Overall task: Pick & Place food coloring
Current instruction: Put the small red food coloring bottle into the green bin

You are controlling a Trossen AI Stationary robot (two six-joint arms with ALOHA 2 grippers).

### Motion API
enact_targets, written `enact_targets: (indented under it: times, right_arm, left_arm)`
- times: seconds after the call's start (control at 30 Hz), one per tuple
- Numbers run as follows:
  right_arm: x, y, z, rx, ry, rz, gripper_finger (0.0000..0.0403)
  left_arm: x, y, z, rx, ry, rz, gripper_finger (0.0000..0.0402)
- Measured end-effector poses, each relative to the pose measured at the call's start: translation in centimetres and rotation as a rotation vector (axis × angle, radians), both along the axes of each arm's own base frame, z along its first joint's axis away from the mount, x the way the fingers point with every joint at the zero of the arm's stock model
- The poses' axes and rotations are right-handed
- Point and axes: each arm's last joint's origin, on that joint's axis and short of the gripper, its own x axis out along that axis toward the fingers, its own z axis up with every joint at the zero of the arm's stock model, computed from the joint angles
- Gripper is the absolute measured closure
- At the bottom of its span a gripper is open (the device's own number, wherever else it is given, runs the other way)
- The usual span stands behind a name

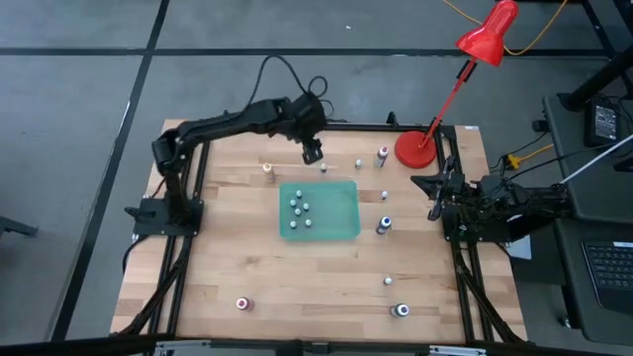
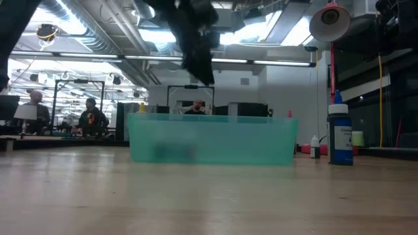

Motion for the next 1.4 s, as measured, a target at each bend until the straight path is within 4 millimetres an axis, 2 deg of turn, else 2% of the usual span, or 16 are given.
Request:
enact_targets:
  times: [0.2,0.33,0.47,0.67,0.93,1.4]
  right_arm:
    - [0.0,0.0,0.0,0.0,0.0,-0.001,0.0391]
    - [0.0,0.0,0.0,0.0,0.0,-0.001,0.0391]
    - [0.0,0.0,0.0,0.0,0.0,-0.001,0.0391]
    - [0.0,0.0,0.0,0.0,0.0,-0.001,0.0391]
    - [0.0,0.0,0.0,0.0,0.001,-0.001,0.0391]
    - [0.0,0.0,0.0,0.0,0.001,-0.001,0.0391]
  left_arm:
    - [1.6,1.5,-4.8,-0.083,0.096,-0.011,0.0175]
    - [2.8,1.5,-7.7,-0.126,0.147,-0.032,0.0178]
    - [3.8,1.3,-9.9,-0.167,0.159,-0.061,0.0179]
    - [5.0,1.0,-11.6,-0.162,0.14,-0.083,0.018]
    - [5.5,1.4,-13.1,-0.155,0.145,-0.074,0.0188]
    - [5.2,1.7,-13.4,-0.188,0.156,-0.075,0.0261]
